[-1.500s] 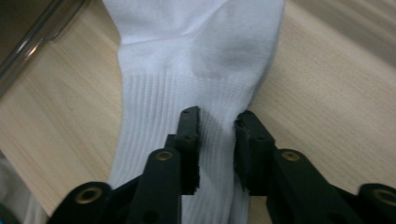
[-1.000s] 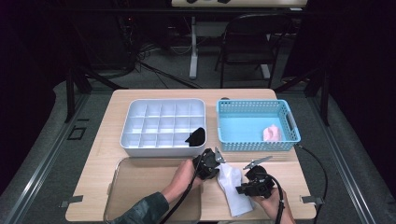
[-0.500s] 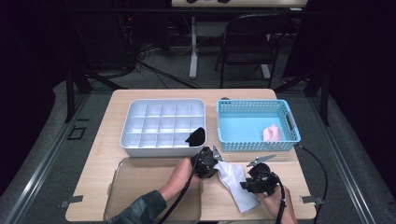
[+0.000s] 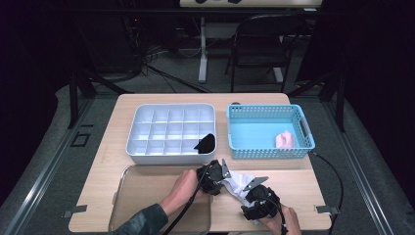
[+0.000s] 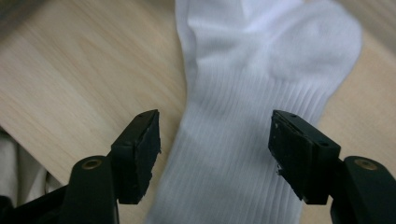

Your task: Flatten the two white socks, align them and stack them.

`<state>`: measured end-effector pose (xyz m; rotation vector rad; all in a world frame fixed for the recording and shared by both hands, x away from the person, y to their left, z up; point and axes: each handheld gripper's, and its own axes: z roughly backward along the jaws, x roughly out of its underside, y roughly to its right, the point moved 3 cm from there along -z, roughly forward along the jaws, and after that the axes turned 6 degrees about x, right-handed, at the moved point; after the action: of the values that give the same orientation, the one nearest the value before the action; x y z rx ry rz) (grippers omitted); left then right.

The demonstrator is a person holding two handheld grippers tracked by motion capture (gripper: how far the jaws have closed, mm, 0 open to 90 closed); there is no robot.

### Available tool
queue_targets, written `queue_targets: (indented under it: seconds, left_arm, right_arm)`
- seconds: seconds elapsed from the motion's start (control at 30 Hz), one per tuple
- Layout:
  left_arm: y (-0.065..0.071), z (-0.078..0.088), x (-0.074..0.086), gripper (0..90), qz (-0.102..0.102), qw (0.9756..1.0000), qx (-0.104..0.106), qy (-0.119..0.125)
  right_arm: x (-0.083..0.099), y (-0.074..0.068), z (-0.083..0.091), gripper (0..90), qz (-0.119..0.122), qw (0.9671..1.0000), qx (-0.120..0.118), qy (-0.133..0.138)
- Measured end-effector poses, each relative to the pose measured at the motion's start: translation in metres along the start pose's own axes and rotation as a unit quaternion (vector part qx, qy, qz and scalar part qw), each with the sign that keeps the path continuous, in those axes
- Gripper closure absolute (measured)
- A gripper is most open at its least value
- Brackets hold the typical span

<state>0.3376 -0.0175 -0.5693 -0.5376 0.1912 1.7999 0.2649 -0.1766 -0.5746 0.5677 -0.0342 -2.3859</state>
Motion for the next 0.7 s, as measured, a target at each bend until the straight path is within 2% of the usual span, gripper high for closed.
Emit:
queue_targets:
  seconds: [0.03,0.13,0.2,0.23,0.27,0.37,0.5,0.57,0.67,0.7]
  left_arm:
    - [0.0,-0.001,-0.001,60.4,-0.006,1.0,0.004,0.0]
    - [0.0,-0.007,-0.001,71.7,-0.013,0.9997,0.02,0.004]
    - [0.0,-0.009,0.0,78.4,-0.002,0.9995,0.032,0.009]
    - [-0.001,-0.009,0.0,80.0,-0.001,0.9991,0.041,0.011]
    - [-0.001,-0.008,0.001,80.9,0.001,0.9988,0.047,0.014]
    - [0.0,-0.002,0.004,81.7,0.019,0.9975,0.065,0.019]
    - [0.001,0.015,0.008,81.6,0.036,0.9955,0.085,0.022]
    - [0.002,0.026,0.011,81.5,0.046,0.9933,0.103,0.026]
    - [0.005,0.044,0.014,81.2,0.047,0.9917,0.116,0.028]
    - [0.005,0.046,0.015,80.6,0.047,0.992,0.113,0.029]
  right_arm:
    - [0.001,0.001,-0.001,36.6,0.001,1.0,0.007,-0.003]
    - [0.003,0.003,-0.003,46.1,-0.003,1.0,0.002,-0.004]
    - [0.004,0.006,-0.004,60.1,-0.007,0.9999,0.011,0.003]
    - [0.004,0.008,-0.003,64.4,0.001,0.9998,0.022,-0.001]
    - [0.004,0.009,-0.004,69.2,-0.002,0.9998,0.017,0.005]
    - [0.005,0.017,-0.003,75.6,-0.007,0.9998,0.015,0.013]
    - [0.004,0.033,0.009,76.2,-0.032,0.9983,-0.021,0.044]
    - [0.001,0.041,0.017,76.1,-0.063,0.9929,-0.07,0.072]
    - [-0.002,0.051,0.03,75.9,-0.087,0.9858,-0.119,0.081]
    - [-0.005,0.054,0.031,76.0,-0.098,0.9828,-0.136,0.078]
